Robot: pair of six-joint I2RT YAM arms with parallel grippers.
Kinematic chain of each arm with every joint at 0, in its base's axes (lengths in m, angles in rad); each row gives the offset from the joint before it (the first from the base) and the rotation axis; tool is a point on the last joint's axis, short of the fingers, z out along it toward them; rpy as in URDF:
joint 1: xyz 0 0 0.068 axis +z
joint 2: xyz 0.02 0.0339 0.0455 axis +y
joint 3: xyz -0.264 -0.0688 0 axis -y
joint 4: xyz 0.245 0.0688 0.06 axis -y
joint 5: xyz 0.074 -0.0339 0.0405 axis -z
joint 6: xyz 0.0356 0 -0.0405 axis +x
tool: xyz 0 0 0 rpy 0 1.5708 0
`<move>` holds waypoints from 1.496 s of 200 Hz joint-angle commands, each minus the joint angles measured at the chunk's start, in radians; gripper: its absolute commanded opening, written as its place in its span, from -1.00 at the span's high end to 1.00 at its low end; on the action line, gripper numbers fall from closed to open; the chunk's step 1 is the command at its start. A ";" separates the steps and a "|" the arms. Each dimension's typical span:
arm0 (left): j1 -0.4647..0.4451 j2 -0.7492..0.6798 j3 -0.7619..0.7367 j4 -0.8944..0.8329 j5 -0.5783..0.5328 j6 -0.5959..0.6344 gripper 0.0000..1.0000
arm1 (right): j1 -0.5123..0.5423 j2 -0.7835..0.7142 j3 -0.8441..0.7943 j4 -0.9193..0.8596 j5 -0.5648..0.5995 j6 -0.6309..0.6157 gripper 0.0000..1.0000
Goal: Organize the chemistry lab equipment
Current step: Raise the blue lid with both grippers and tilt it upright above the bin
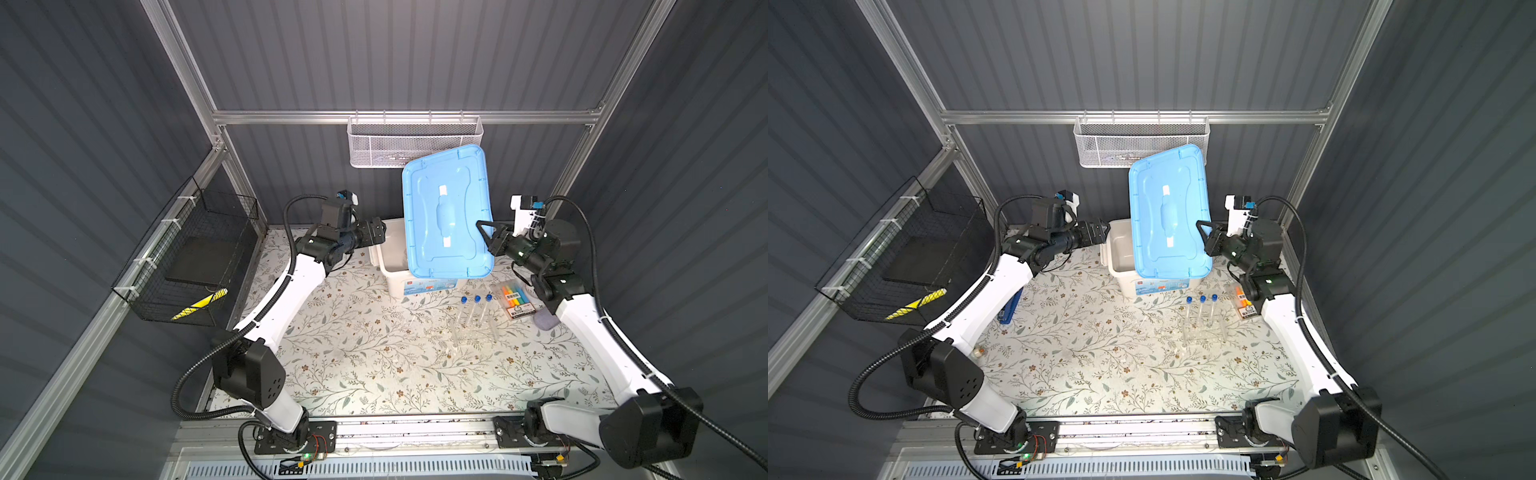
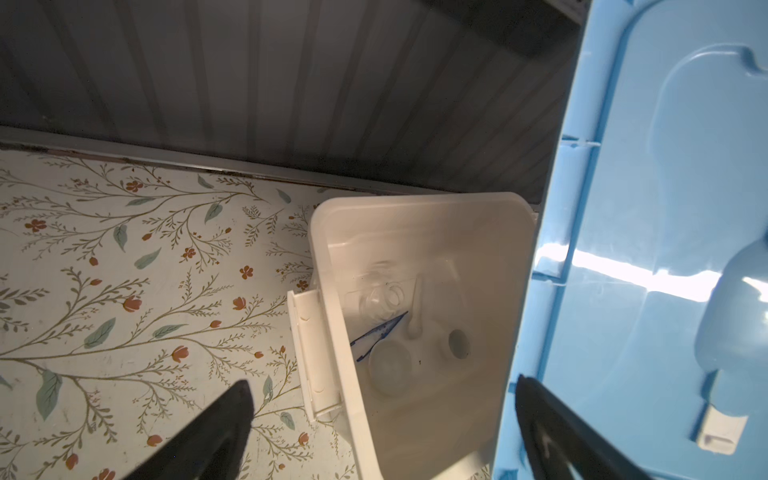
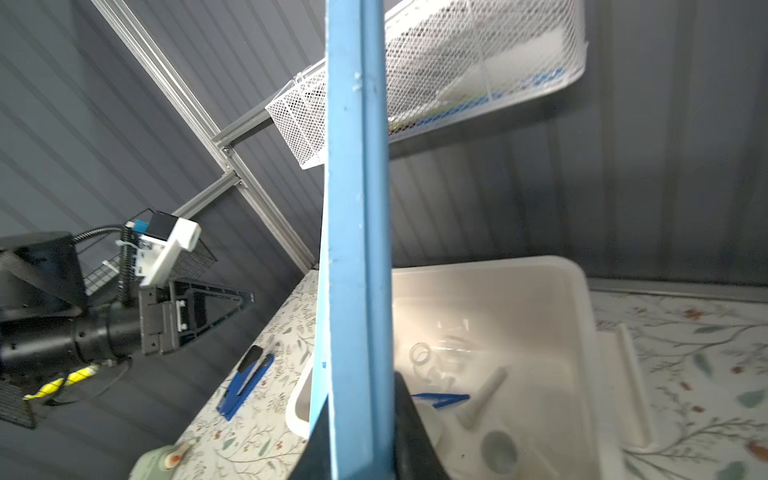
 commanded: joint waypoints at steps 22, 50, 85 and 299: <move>-0.002 0.031 0.150 -0.012 0.120 0.000 -0.99 | 0.017 -0.078 0.039 -0.052 0.230 -0.367 0.86; 0.007 0.075 0.231 0.027 0.239 -0.054 -0.99 | 0.073 -0.108 0.041 -0.048 0.311 -0.555 0.83; 0.064 0.121 0.288 0.136 0.437 -0.227 -0.99 | 0.194 -0.091 0.030 -0.020 0.443 -0.836 0.82; 0.113 0.152 0.072 0.507 0.701 -0.622 -0.90 | 0.458 0.086 -0.125 0.388 0.733 -1.474 0.77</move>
